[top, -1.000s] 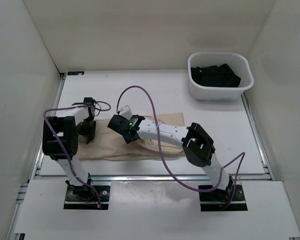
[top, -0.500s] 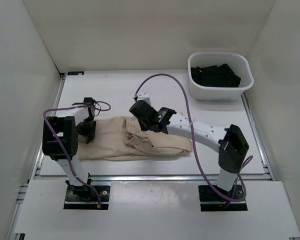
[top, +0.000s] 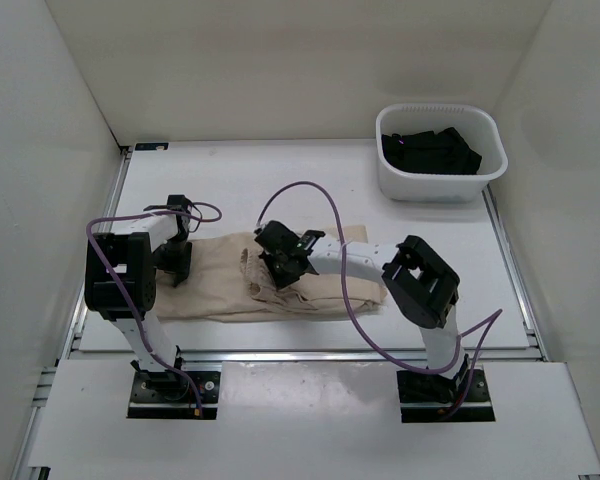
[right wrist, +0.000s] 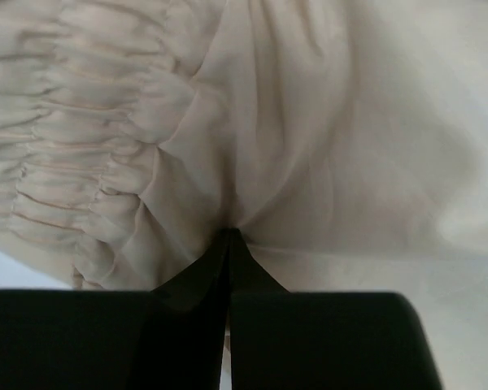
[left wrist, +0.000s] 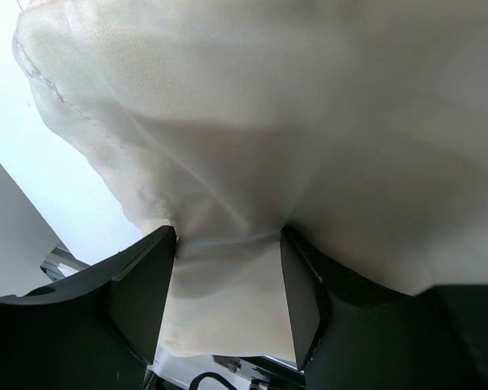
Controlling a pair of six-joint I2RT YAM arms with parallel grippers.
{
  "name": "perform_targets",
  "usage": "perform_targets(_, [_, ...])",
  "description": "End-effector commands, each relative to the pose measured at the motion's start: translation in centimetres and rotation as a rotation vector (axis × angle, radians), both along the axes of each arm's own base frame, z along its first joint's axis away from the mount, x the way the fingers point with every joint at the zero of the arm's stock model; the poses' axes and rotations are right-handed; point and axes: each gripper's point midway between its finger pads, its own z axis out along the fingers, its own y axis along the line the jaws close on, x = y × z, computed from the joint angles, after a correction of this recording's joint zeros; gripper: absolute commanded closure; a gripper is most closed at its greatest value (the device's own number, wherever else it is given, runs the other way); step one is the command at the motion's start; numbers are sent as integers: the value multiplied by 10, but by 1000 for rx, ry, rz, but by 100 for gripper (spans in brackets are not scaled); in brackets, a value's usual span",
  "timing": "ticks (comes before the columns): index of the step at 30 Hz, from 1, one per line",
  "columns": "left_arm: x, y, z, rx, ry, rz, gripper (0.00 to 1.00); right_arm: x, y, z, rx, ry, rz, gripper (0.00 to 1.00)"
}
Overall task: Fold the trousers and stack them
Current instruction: Fold the trousers
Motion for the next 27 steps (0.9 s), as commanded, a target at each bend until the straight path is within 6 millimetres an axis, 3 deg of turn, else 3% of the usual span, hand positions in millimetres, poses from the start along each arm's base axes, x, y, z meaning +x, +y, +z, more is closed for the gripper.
perform_targets(1, [-2, -12, -11, -57, -2, 15, 34, -23, 14, 5, 35, 2, 104, 100])
perform_targets(4, [-2, -12, -11, -57, -2, 15, 34, -15, 2, -9, -61, -45, 64, 100])
perform_targets(8, [-5, -12, -12, -57, 8, 15, 34, -10, 9, 1, -191, -170, 133, 100])
perform_targets(9, [-5, -12, -12, -57, 8, 15, 34, -8, 7, 8, -251, -219, 167, 97])
perform_targets(10, [-5, -10, -12, -46, 7, 15, 34, -2, 23, 34, -249, -289, 156, 92])
perform_targets(12, [-4, -10, -10, -46, 7, 15, 34, 6, 2, 52, -350, -329, 112, 70])
perform_targets(13, [-4, -10, -10, -46, 7, 15, 34, 13, -6, 63, -335, -332, 46, 40])
perform_targets(14, [-4, -10, -10, -46, 7, 15, 34, 12, -21, 78, -306, -332, 5, 30])
perform_targets(16, [-4, -10, -10, -46, 7, 15, 32, 24, -50, 91, -237, -292, -158, 16])
perform_targets(17, [-4, -10, -10, -46, 7, 15, 32, 25, -66, 116, -159, -278, -227, 14])
perform_targets(18, [-4, -10, -10, -46, 7, 15, 32, 34, -105, 98, -175, -212, -334, 10])
perform_targets(19, [-3, -12, -8, -56, -3, 15, 32, 34, -119, 111, -77, -176, -433, 9])
perform_targets(20, [-3, -12, -8, -56, -3, 15, 32, 32, -134, 105, -44, -120, -480, 9])
perform_targets(21, [-3, -12, -8, -56, -3, 15, 32, 27, -158, 75, -19, -6, -537, 8])
perform_targets(24, [4, -12, -4, -56, -23, 14, 32, 25, -186, 61, 95, 82, -634, 8])
perform_targets(25, [2, -12, -4, -56, -12, 14, 32, 13, -194, 46, 89, 135, -637, 8])
perform_targets(27, [5, -12, -2, -56, -21, 14, 32, 12, -198, 39, 125, 171, -657, 6])
